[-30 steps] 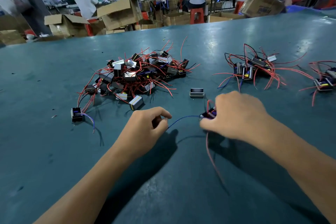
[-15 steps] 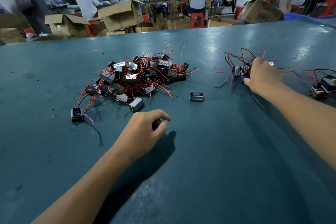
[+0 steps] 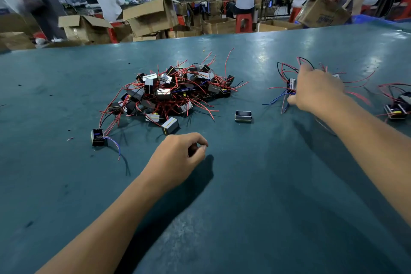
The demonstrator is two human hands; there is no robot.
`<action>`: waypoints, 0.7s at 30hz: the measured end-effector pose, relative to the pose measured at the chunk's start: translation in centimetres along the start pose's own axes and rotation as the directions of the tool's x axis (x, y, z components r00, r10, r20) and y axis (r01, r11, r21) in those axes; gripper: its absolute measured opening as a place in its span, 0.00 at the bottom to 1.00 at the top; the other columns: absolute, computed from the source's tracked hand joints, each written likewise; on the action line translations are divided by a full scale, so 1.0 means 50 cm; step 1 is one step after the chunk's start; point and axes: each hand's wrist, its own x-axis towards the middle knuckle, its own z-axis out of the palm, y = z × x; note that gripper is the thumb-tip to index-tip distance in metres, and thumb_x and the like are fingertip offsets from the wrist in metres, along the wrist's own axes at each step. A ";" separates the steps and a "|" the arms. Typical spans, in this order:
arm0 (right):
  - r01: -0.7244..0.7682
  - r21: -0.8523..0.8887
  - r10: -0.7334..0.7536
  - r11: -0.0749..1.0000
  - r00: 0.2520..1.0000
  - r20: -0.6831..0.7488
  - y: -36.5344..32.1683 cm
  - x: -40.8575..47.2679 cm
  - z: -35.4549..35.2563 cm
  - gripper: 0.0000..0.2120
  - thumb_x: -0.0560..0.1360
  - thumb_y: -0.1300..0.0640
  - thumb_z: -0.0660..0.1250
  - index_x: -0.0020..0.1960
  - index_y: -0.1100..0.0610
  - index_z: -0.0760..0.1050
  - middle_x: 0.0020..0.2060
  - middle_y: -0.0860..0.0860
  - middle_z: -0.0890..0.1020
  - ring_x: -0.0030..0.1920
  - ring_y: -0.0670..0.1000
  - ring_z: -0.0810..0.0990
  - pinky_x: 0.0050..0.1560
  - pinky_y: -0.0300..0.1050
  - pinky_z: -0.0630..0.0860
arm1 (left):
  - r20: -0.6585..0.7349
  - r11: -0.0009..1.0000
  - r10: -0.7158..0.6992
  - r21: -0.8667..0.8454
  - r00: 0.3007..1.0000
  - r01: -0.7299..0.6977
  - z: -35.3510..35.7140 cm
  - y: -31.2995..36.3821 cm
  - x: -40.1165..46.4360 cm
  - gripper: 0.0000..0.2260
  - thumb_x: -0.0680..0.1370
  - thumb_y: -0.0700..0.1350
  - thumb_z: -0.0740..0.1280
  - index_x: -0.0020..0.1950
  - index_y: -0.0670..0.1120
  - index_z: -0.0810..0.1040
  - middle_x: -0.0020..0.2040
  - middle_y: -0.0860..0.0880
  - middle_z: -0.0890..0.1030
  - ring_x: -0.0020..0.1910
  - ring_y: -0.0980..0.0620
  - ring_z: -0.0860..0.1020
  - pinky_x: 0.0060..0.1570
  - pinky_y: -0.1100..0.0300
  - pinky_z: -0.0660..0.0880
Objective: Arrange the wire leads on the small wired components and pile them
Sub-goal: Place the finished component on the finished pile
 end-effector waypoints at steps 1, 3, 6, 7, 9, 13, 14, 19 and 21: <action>0.055 0.021 -0.054 0.998 0.997 -0.049 -0.021 -0.013 -0.017 0.31 0.72 0.46 0.73 0.65 0.62 0.65 0.59 0.63 0.78 0.60 0.65 0.77 0.54 0.55 0.73 | -0.034 1.000 -0.007 0.029 0.999 0.008 -0.003 -0.004 0.002 0.03 0.78 0.44 0.69 0.46 0.50 0.82 0.33 0.55 0.79 0.33 0.53 0.76 0.37 0.54 0.76; 0.210 0.098 -0.199 0.973 0.974 -0.111 -0.070 -0.045 -0.042 0.27 0.73 0.47 0.71 0.64 0.61 0.67 0.58 0.63 0.78 0.58 0.64 0.77 0.55 0.56 0.74 | -0.147 0.993 -0.019 0.112 0.989 0.036 -0.015 -0.024 0.012 0.02 0.77 0.44 0.69 0.47 0.49 0.82 0.37 0.55 0.79 0.37 0.53 0.76 0.41 0.52 0.77; 0.411 0.227 -0.405 0.883 0.911 -0.074 -0.145 -0.105 -0.052 0.24 0.76 0.47 0.68 0.65 0.59 0.70 0.60 0.60 0.77 0.59 0.62 0.76 0.59 0.56 0.74 | -0.290 0.960 -0.110 0.215 0.951 0.177 -0.039 -0.077 0.033 0.08 0.78 0.48 0.71 0.53 0.47 0.80 0.48 0.51 0.79 0.50 0.48 0.76 0.50 0.52 0.74; 0.463 0.247 -0.464 0.851 0.884 -0.056 -0.165 -0.128 -0.049 0.23 0.77 0.47 0.67 0.66 0.58 0.70 0.61 0.58 0.77 0.60 0.60 0.76 0.60 0.55 0.74 | -0.291 0.944 -0.174 0.222 0.941 0.244 -0.046 -0.095 0.037 0.11 0.78 0.51 0.71 0.56 0.47 0.79 0.51 0.50 0.78 0.54 0.47 0.75 0.51 0.52 0.72; 0.550 0.261 -0.556 0.794 0.829 -0.055 -0.186 -0.174 -0.034 0.22 0.78 0.47 0.65 0.68 0.56 0.69 0.62 0.55 0.76 0.61 0.58 0.76 0.61 0.54 0.72 | -0.227 0.908 -0.275 0.257 0.934 0.330 -0.047 -0.117 0.043 0.16 0.78 0.56 0.70 0.60 0.48 0.77 0.55 0.48 0.78 0.57 0.45 0.74 0.53 0.51 0.71; 0.619 0.327 -0.628 0.715 0.773 -0.089 -0.163 -0.253 -0.002 0.21 0.78 0.46 0.64 0.67 0.53 0.69 0.61 0.51 0.76 0.61 0.54 0.75 0.62 0.51 0.69 | -0.196 0.889 -0.291 0.305 0.936 0.341 -0.036 -0.116 0.050 0.13 0.80 0.53 0.68 0.60 0.47 0.77 0.56 0.45 0.78 0.57 0.41 0.76 0.53 0.48 0.73; 0.618 0.356 -0.631 0.701 0.770 -0.094 -0.152 -0.266 0.006 0.20 0.78 0.46 0.64 0.67 0.53 0.70 0.61 0.50 0.77 0.61 0.53 0.75 0.62 0.51 0.69 | -0.213 0.902 -0.270 0.285 0.939 0.324 -0.039 -0.110 0.051 0.11 0.80 0.51 0.69 0.59 0.48 0.78 0.54 0.46 0.78 0.55 0.41 0.76 0.50 0.49 0.73; 0.548 0.566 -0.559 0.616 0.810 -0.176 -0.102 -0.300 0.042 0.17 0.77 0.51 0.69 0.63 0.55 0.74 0.57 0.47 0.80 0.59 0.48 0.77 0.62 0.47 0.71 | -0.264 0.973 -0.025 0.216 0.964 0.085 -0.052 -0.059 0.030 0.09 0.77 0.48 0.72 0.56 0.50 0.79 0.49 0.52 0.75 0.46 0.49 0.74 0.46 0.51 0.75; 0.515 0.624 -0.548 0.587 0.821 -0.162 -0.093 -0.298 0.052 0.16 0.77 0.51 0.70 0.62 0.54 0.75 0.55 0.44 0.81 0.57 0.44 0.77 0.60 0.39 0.70 | -0.290 0.972 0.087 0.235 0.953 -0.018 -0.057 -0.033 0.018 0.10 0.77 0.47 0.73 0.57 0.50 0.81 0.51 0.52 0.74 0.48 0.50 0.75 0.44 0.51 0.76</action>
